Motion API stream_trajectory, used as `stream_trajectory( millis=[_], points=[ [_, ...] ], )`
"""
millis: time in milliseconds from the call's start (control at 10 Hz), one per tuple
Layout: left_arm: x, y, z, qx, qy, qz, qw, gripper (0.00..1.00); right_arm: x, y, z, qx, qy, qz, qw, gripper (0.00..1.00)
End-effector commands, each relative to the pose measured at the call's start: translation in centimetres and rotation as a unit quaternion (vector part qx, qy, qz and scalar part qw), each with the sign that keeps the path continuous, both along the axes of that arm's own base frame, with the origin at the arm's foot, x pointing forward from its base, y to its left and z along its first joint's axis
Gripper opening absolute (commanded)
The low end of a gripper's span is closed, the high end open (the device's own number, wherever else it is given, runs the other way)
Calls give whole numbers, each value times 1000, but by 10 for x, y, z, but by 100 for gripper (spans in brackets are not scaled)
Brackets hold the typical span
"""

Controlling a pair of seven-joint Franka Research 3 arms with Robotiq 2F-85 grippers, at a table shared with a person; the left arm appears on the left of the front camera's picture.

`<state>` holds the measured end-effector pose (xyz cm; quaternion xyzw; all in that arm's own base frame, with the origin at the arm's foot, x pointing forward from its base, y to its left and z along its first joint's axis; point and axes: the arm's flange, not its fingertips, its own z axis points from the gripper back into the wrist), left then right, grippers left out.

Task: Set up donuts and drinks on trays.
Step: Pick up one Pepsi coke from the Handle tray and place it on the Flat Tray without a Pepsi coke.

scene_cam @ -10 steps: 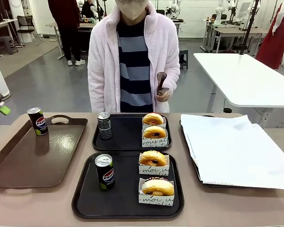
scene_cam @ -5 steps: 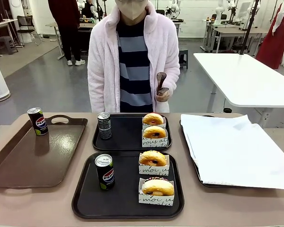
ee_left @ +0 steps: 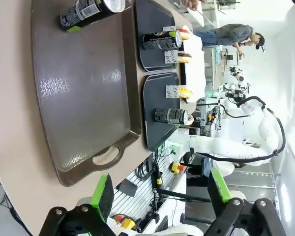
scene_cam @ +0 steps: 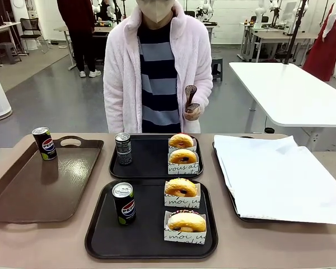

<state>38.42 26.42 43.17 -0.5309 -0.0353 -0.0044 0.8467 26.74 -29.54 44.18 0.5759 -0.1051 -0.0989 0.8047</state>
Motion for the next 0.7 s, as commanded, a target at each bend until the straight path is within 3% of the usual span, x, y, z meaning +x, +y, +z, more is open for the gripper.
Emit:
stream_trajectory(
  millis=[0, 600],
  points=[
    [3, -4, -4, 0, 11, 4, 1000, 100, -1, -1, 1, 5, -5, 2, 1000, 100],
    [3, -4, -4, 0, 11, 4, 1000, 100, -1, -1, 1, 5, -5, 2, 1000, 100]
  ],
)
